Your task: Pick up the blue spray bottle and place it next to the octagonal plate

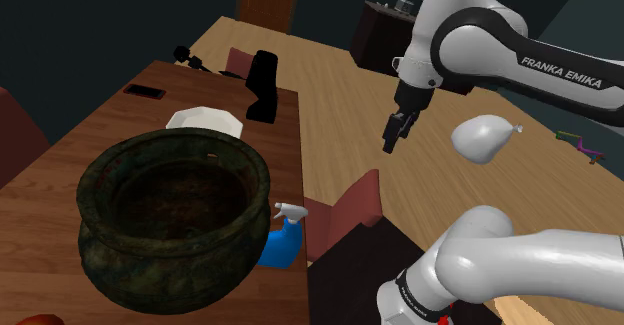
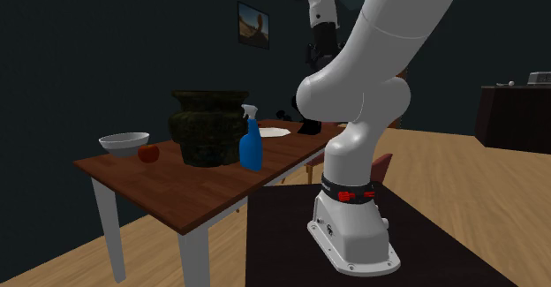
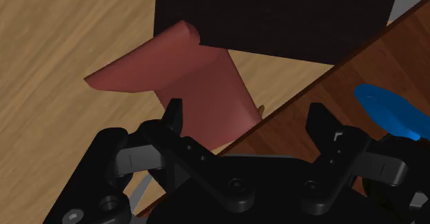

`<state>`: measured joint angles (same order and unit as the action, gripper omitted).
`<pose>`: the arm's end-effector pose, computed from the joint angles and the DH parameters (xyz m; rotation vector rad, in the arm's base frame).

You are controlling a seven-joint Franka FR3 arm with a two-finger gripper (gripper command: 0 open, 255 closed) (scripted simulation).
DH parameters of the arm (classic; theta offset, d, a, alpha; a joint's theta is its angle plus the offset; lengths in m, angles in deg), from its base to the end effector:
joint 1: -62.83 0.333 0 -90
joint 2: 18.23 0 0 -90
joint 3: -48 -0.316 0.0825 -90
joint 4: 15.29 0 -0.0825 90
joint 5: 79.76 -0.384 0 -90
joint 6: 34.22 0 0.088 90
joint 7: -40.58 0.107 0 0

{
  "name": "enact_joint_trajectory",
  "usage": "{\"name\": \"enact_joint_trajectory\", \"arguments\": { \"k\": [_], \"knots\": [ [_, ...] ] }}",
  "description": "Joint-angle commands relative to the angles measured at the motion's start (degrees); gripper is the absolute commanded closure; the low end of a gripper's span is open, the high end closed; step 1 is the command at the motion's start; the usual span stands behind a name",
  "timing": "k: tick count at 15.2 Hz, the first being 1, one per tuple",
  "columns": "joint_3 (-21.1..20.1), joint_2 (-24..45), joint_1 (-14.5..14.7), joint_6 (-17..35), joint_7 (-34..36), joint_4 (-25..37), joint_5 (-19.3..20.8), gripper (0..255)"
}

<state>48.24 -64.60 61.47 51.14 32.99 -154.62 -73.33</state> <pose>0.2886 -0.0211 0.5563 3.0316 0.1584 -0.2142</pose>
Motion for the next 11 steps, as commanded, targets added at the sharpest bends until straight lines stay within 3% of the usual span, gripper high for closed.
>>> {"name": "enact_joint_trajectory", "arguments": {
  "k": [1,11],
  "knots": [
    [0.0,0.0,0.0,0.0,0.0,0.0,0.0,0],
    [-6.77,3.67,9.63,12.94,-1.15,-5.56,-8.37,0]
  ]
}}
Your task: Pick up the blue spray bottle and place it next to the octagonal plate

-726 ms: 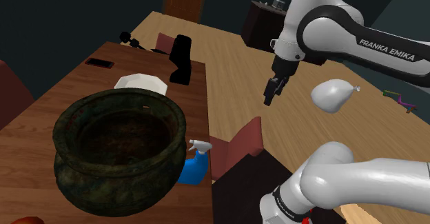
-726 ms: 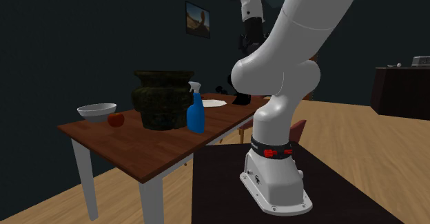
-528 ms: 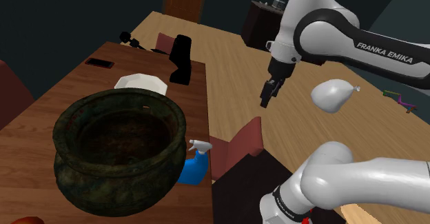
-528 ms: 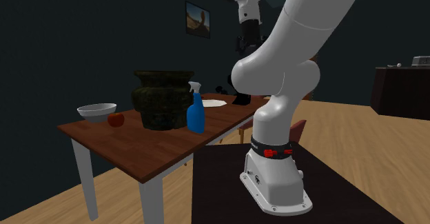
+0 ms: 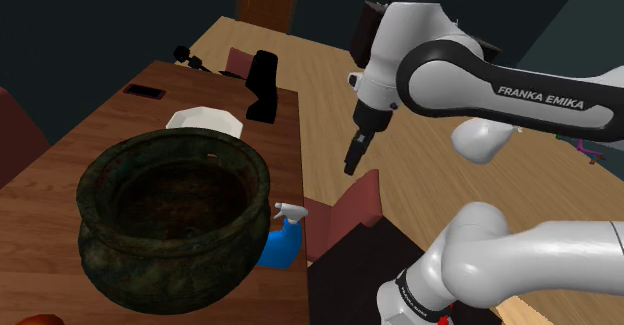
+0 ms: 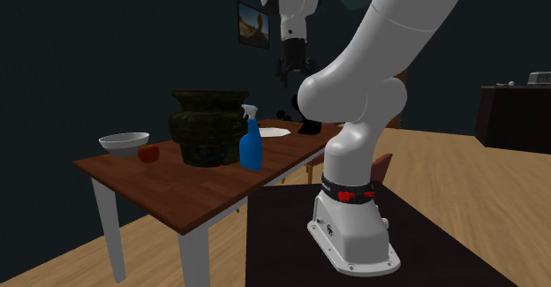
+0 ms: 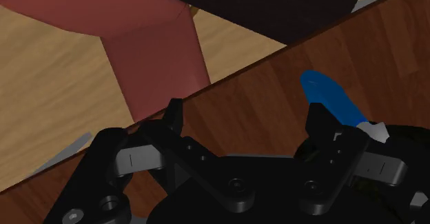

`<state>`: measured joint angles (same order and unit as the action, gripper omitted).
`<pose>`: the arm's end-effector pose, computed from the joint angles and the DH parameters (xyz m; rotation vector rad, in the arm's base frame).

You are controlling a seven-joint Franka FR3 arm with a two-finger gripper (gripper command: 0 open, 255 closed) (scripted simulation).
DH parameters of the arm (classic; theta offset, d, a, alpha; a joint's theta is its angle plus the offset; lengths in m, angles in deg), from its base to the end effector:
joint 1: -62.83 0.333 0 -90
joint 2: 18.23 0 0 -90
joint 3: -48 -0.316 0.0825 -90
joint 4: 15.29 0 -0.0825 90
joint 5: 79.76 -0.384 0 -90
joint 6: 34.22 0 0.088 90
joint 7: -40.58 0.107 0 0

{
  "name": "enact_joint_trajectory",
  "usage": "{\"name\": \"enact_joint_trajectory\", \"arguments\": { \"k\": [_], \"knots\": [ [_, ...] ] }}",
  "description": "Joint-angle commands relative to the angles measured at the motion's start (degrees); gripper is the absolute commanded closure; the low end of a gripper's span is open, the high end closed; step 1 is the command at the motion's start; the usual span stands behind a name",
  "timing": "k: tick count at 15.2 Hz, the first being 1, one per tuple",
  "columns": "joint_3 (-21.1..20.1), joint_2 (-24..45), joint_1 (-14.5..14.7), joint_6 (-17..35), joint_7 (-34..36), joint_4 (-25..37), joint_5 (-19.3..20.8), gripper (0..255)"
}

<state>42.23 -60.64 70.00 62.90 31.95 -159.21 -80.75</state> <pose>0.3114 0.0771 0.5114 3.0408 0.5294 -0.1201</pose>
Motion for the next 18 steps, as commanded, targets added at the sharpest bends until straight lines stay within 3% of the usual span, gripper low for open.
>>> {"name": "enact_joint_trajectory", "arguments": {
  "k": [1,11,18],
  "knots": [
    [-1.49,0.25,2.09,2.51,-0.27,-1.32,-1.74,0],
    [-9.14,7.23,11.62,15.89,-2.19,-2.89,-8.83,0],
    [-10.43,9.48,12.31,21.94,-2.35,-6.37,-9.7,0]
  ]
}}
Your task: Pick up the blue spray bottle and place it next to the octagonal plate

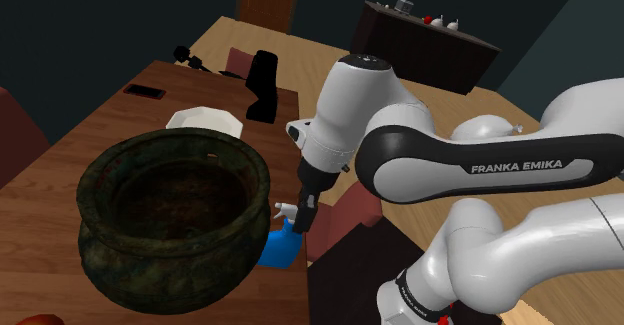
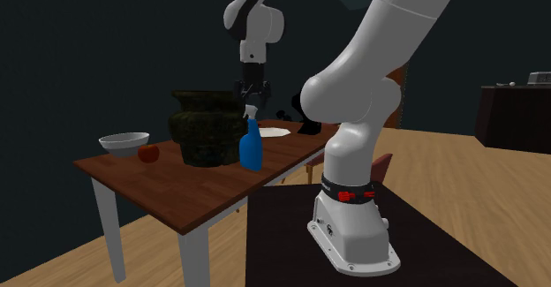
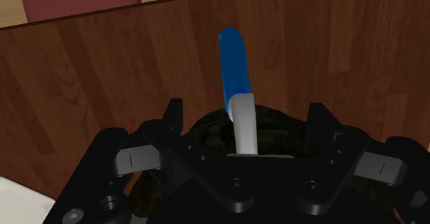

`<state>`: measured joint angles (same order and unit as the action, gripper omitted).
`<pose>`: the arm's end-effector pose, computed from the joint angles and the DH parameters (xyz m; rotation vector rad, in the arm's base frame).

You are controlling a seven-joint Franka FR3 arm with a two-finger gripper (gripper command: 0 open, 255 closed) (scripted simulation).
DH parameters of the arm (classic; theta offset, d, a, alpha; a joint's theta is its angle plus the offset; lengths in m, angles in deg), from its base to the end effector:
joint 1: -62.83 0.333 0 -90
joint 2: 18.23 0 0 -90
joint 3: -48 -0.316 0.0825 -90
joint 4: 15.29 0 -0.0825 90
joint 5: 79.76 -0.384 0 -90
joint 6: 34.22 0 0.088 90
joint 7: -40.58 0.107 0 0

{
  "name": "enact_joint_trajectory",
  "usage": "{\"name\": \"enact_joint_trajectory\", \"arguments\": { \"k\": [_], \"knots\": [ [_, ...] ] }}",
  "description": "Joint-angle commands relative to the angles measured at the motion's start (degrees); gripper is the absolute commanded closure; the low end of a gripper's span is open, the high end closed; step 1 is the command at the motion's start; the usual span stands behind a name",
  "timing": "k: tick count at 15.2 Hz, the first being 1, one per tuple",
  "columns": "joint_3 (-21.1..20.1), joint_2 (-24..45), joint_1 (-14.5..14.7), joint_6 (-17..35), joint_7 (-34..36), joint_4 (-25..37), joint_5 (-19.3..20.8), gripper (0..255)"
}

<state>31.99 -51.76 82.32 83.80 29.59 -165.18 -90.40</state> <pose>0.2953 0.2215 0.4325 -2.9470 -1.0451 -0.0233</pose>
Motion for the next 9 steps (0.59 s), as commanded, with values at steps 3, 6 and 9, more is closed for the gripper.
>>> {"name": "enact_joint_trajectory", "arguments": {
  "k": [3,6,9],
  "knots": [
    [-0.39,1.16,0.01,2.45,0.01,-1.25,-0.18,0],
    [-0.39,1.17,0.01,2.45,0.01,-1.25,-0.18,0],
    [-0.39,1.16,0.01,2.43,0.02,-1.24,-0.18,0]
  ]
}}
